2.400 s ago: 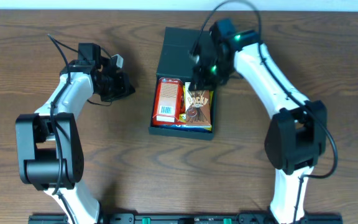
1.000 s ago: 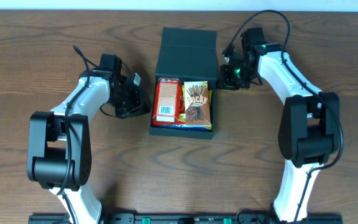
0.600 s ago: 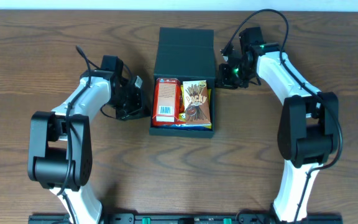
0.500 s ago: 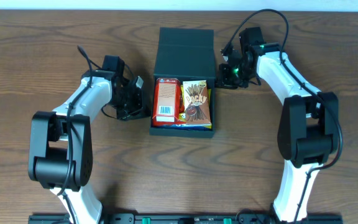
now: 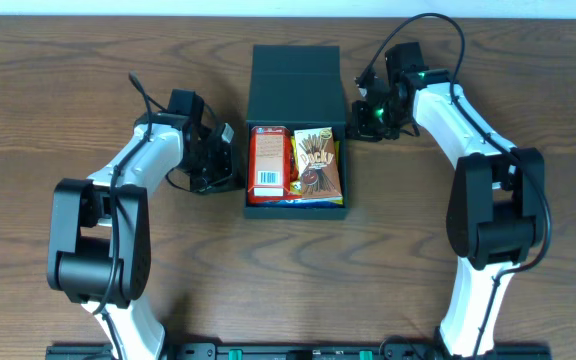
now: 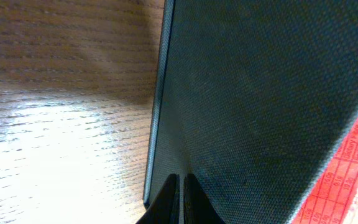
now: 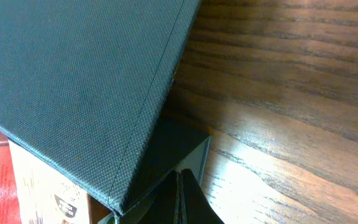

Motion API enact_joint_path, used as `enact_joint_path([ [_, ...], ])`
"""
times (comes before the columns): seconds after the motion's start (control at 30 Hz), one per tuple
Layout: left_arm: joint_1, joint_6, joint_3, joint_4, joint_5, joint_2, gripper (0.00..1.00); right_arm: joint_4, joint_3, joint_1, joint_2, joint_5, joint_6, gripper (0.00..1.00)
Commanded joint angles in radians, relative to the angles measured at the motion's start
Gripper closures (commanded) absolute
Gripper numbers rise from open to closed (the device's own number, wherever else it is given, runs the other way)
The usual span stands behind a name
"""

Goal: Pack container
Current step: 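Move both grippers to the box lid's left and right edges, then swing the lid forward with both grippers to close the box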

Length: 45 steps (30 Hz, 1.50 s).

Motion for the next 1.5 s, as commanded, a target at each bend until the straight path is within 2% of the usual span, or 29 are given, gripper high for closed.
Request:
enact_joint_path([
  [0.0,-0.017,0.019,-0.007,-0.003,0.016,0.01,0.94,0.003,-0.005,0.017,0.009,-0.028,-0.002,0.99],
  [0.13,0.003,0.018,-0.006,0.005,-0.009,0.01,0.94,-0.018,-0.004,0.011,0.009,0.006,-0.013,0.99],
  [0.23,0.051,0.013,-0.006,0.081,-0.01,0.01,0.94,-0.017,0.001,-0.016,0.009,0.049,-0.012,0.99],
  [0.37,0.098,-0.086,-0.006,0.313,0.0,0.01,0.94,0.055,0.003,-0.083,0.009,0.04,0.015,0.99],
  [0.67,0.102,-0.116,-0.006,0.83,0.155,0.01,0.94,0.28,0.002,-0.167,0.019,-0.221,0.034,0.99],
  [0.77,0.102,-0.132,-0.006,0.91,0.171,0.011,0.94,0.33,0.002,-0.166,0.052,-0.273,0.082,0.99],
  [0.9,0.102,-0.138,-0.006,0.921,0.144,0.034,0.94,0.399,0.002,-0.161,0.111,-0.345,0.13,0.99],
  [1.0,0.102,-0.253,-0.006,0.928,0.05,0.08,0.95,0.465,0.003,-0.161,0.166,-0.406,0.188,0.99],
  [1.17,0.102,-0.349,0.065,0.901,0.037,0.194,0.94,0.508,0.005,-0.158,0.228,-0.428,0.239,0.99],
  [1.33,0.097,-0.353,0.166,0.78,0.045,0.271,0.94,0.507,0.005,-0.136,0.238,-0.446,0.239,0.99],
  [1.47,0.087,-0.353,0.185,0.764,0.043,0.28,0.94,0.508,0.005,-0.1,0.239,-0.45,0.238,0.99],
])
